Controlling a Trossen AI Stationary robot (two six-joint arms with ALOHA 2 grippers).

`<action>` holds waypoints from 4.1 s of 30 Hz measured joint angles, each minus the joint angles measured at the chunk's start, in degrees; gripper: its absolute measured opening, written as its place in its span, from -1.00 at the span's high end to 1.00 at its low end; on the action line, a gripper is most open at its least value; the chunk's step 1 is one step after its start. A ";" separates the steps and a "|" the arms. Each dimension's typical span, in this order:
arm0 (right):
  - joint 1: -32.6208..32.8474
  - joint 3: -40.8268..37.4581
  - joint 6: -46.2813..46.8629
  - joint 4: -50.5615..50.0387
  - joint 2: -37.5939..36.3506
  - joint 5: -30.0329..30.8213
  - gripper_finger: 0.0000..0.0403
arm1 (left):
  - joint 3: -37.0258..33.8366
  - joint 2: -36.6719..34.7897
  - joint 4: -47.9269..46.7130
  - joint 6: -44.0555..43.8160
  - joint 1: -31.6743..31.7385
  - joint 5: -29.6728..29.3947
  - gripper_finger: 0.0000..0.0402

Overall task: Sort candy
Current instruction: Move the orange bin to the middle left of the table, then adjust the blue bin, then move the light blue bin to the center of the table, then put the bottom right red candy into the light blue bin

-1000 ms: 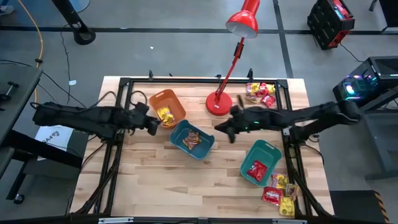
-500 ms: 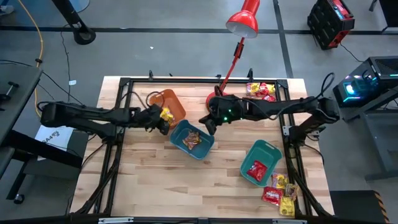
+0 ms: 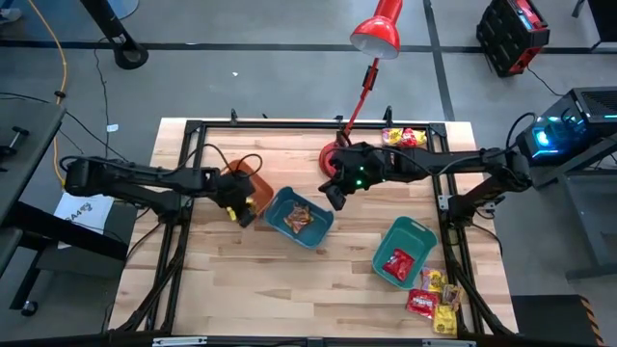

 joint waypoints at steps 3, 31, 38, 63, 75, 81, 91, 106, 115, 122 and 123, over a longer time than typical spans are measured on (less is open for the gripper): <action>0.95 0.00 0.15 -2.89 0.03 -2.40 1.00 | 0.02 -3.27 -4.60 -1.66 -2.07 5.63 1.00; 7.48 -0.09 -5.99 -13.80 22.58 -17.80 1.00 | 0.04 -9.75 14.63 -25.85 -37.35 12.14 1.00; 6.89 -0.09 -3.02 2.22 24.41 -18.51 1.00 | 0.07 -9.77 14.51 -33.30 -47.82 -0.10 1.00; 0.21 0.61 -5.63 5.96 15.46 -23.52 1.00 | 0.07 -9.75 18.99 -24.99 -49.05 -24.57 1.00; 13.88 -6.05 11.03 -39.98 0.96 -12.93 1.00 | 1.76 -8.42 24.98 0.96 -27.21 -22.39 1.00; 19.70 -15.30 20.95 -39.52 0.11 -12.70 1.00 | 8.83 -6.02 25.05 12.43 -22.12 -22.34 1.00; 13.79 -20.22 22.82 -28.08 0.15 2.30 1.00 | 16.58 -6.01 24.79 23.52 -21.94 -24.05 1.00; -2.31 -19.98 4.96 16.00 0.15 -0.35 1.00 | 17.68 -6.01 22.01 22.01 -21.94 -25.61 1.00; 1.25 -11.50 2.91 -6.10 -8.76 -10.78 1.00 | 17.68 -5.91 21.72 22.04 -21.76 -29.47 1.00; 21.03 -13.13 24.05 -22.88 -12.06 -15.74 1.00 | 17.68 -5.88 24.54 17.60 -19.46 -29.17 1.00; 24.68 -14.25 27.34 -22.09 -12.04 -15.70 1.00 | 17.68 -5.88 25.17 17.88 -19.07 -28.51 1.00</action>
